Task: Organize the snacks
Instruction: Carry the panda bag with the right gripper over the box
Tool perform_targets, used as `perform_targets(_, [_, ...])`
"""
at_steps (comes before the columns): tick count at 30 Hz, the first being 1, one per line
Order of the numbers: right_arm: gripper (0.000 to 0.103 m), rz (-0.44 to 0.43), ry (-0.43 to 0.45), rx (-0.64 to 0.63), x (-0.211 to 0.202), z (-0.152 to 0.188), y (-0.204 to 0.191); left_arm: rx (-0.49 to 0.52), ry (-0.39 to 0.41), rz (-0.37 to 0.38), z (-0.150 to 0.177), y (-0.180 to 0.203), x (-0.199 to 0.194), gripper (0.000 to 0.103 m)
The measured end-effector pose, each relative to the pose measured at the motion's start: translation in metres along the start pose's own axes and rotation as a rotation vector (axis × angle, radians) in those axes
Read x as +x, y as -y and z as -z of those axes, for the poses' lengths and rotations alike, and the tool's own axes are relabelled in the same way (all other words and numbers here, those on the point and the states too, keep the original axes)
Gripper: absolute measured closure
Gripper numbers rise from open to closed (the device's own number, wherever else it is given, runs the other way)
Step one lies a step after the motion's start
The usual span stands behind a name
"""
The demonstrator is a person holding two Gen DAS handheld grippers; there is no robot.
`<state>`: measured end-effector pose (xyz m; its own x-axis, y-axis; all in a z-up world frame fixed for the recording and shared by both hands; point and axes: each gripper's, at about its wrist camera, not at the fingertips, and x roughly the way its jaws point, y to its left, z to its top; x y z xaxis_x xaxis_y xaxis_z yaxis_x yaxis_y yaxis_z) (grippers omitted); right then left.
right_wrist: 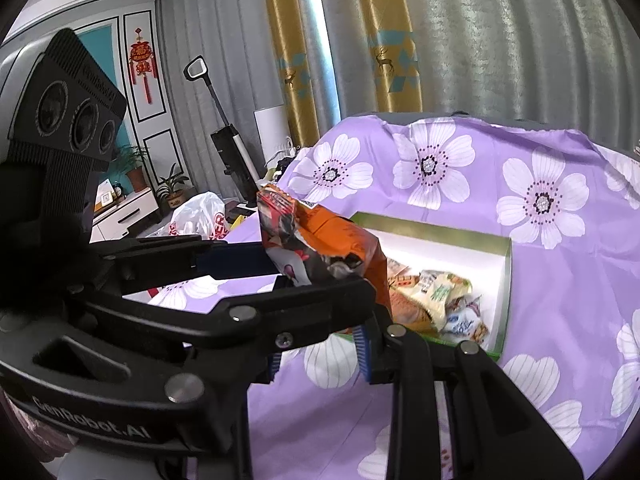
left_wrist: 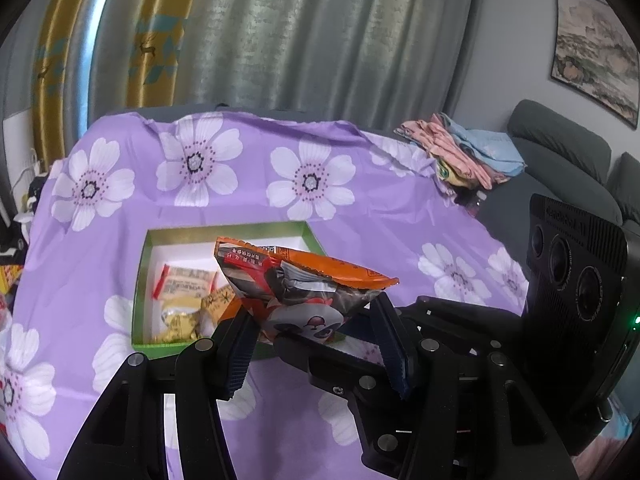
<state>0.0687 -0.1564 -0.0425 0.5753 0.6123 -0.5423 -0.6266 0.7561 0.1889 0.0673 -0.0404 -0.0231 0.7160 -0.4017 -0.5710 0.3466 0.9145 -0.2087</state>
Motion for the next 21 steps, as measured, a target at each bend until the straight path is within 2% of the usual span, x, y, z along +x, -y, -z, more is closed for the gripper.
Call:
perform_targets(12, [0.073, 0.007, -0.004, -0.002, 0.030, -0.021, 0.019, -0.012, -0.003, 0.001, -0.022, -0.021, 0.027, 0.047])
perform_targets(21, [0.073, 0.010, -0.020, 0.017, 0.050, -0.026, 0.031, -0.040, -0.020, 0.014, -0.027, -0.036, 0.049, 0.047])
